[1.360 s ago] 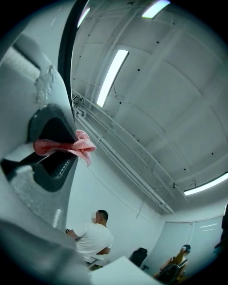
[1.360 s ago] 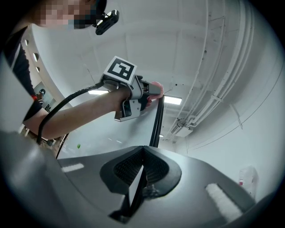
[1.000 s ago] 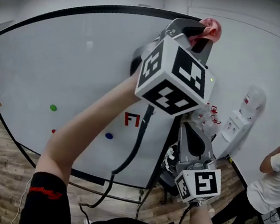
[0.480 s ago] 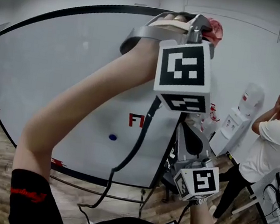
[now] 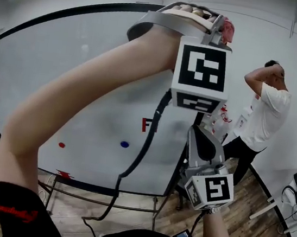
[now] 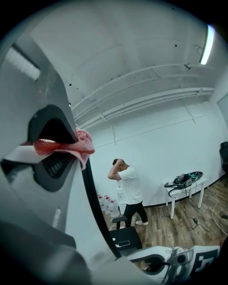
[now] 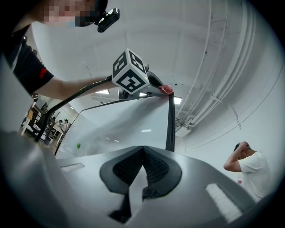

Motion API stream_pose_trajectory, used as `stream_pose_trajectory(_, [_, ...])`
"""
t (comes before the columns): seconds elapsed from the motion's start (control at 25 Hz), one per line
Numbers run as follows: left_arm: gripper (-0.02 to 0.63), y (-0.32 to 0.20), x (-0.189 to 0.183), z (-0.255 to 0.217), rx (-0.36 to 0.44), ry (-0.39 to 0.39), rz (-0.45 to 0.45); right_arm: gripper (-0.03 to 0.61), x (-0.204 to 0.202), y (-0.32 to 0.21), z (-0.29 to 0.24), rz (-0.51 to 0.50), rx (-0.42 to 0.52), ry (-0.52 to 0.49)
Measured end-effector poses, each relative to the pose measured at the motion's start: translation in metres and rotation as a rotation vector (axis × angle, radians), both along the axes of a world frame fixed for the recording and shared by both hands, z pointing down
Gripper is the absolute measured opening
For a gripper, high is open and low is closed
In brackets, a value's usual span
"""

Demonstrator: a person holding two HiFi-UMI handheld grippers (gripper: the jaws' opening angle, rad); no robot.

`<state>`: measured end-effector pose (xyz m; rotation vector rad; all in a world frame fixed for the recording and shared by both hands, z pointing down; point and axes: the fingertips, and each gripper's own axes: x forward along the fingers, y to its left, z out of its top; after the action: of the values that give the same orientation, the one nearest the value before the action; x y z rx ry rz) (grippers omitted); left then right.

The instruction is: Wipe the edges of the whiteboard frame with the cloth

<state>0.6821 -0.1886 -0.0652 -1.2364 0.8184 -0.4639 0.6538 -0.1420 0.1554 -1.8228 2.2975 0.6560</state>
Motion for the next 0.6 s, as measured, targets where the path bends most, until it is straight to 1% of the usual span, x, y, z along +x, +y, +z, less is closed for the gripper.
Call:
stream_pose_trajectory(0.12, [0.048, -0.001, -0.006, 0.002, 0.051, -0.044, -0.025, 0.002, -0.005, 0.003, -0.003, 0.013, 0.013, -0.006])
stream_pose_trajectory(0.2, [0.048, -0.001, -0.011, 0.003, 0.07, -0.062, -0.038, 0.002, -0.008, 0.005, -0.006, 0.023, 0.023, -0.005])
stream_pose_trajectory(0.48, [0.048, -0.006, -0.03, 0.005, 0.086, -0.078, -0.05, 0.002, -0.019, 0.011, -0.017, 0.054, 0.047, -0.006])
stream_pose_trajectory(0.6, [0.048, -0.007, -0.038, 0.004, 0.08, -0.079, -0.049, 0.002, -0.026, 0.014, -0.026, 0.066, 0.061, -0.001])
